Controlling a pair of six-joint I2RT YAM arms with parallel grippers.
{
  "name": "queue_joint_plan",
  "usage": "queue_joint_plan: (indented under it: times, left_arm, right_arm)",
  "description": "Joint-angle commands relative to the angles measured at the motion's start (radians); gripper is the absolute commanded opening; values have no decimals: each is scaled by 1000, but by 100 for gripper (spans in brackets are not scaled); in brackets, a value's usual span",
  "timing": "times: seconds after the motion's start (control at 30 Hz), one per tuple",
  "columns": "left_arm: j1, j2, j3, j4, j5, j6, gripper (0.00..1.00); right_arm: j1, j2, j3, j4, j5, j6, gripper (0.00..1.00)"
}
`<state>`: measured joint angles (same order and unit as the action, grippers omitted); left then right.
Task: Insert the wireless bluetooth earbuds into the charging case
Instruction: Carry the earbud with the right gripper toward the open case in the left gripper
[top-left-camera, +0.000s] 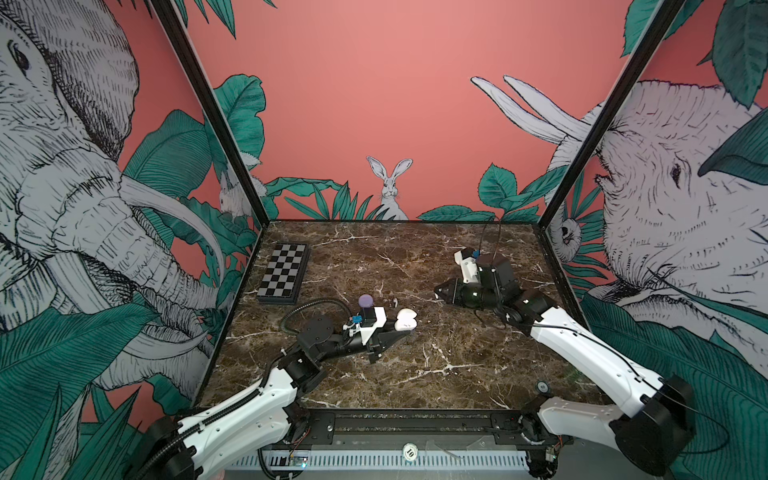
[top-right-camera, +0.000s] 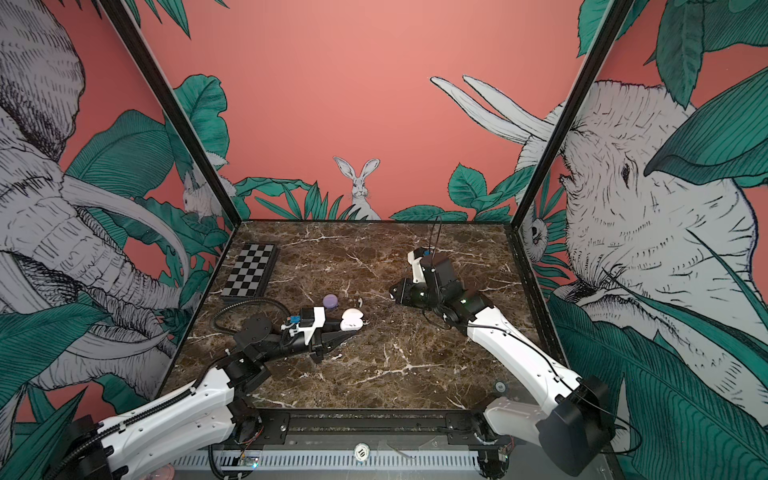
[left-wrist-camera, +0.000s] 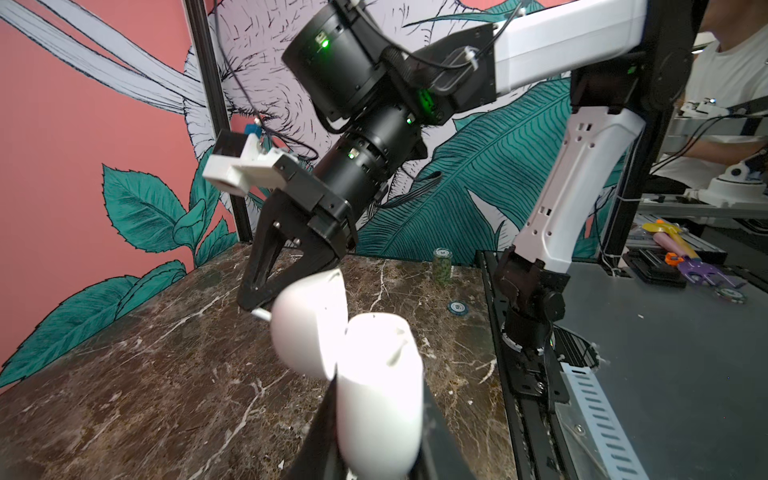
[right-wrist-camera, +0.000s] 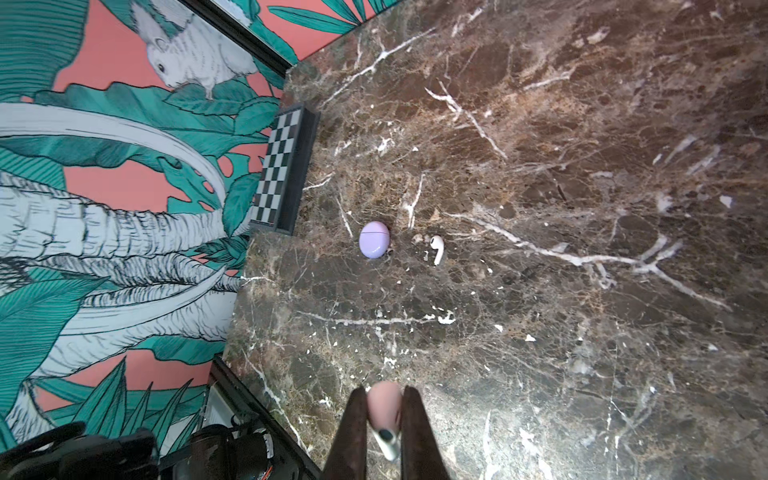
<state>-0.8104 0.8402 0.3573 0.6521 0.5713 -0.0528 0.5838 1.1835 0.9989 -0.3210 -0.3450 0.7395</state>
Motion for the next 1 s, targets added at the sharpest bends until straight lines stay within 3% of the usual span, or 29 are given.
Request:
queue_joint_plan:
  times: [0.0,0.3,0.97]
  left_arm:
    - [-9,29,-24,167,-67,-64,0]
    - [-10,155,-45,353,-105,-128,0]
    - [-11,233,-69,485,-136,-178,0]
  right_arm:
    - [13,-42,3,56,-28,-31,0]
    - [57,-126,-1,116,-43,-37,0]
    - [220,-182,-10,242,-7,-70,0]
